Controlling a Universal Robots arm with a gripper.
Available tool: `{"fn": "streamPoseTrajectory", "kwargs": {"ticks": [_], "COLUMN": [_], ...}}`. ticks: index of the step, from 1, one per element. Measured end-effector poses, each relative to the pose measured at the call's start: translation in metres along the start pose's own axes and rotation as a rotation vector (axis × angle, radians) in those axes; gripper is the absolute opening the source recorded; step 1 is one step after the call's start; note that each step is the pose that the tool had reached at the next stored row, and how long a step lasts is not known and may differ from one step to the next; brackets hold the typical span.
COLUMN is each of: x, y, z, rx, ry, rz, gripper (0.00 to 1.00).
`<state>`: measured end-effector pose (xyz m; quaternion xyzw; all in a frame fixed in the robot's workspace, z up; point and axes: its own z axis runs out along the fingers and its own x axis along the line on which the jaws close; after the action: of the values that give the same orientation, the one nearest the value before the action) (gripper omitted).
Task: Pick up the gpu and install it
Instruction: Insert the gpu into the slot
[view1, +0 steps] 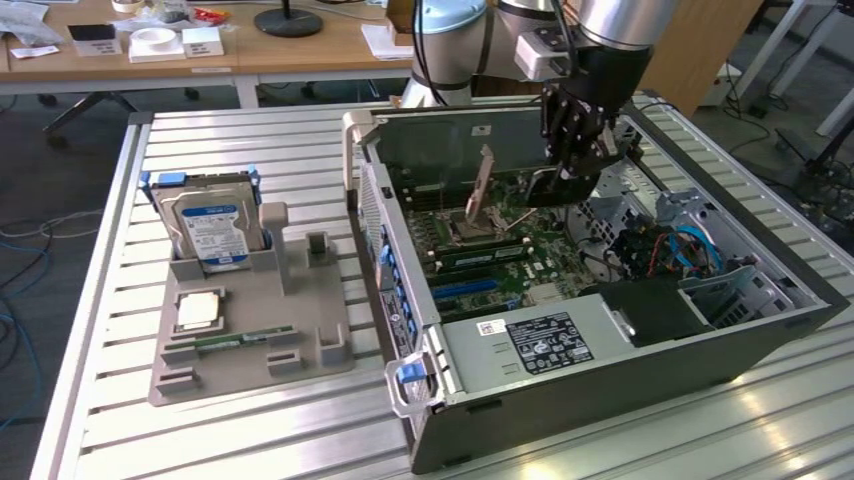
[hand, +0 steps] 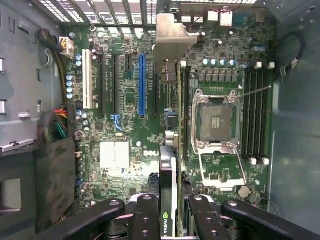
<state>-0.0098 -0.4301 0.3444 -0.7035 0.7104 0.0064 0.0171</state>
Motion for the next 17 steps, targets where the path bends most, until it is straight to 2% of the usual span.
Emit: {"fn": "streamPoseTrajectory", "kwargs": {"ticks": [7,17], "x": [0.0072,0.0075], "y": [0.0039,0.0045], "z": [0.0068,0.0098], "rx": [0.0004,0.0006], "ry": [0.0,-0.0005], "rz": [-0.001,-0.001], "gripper": [0.27,0.27]}}
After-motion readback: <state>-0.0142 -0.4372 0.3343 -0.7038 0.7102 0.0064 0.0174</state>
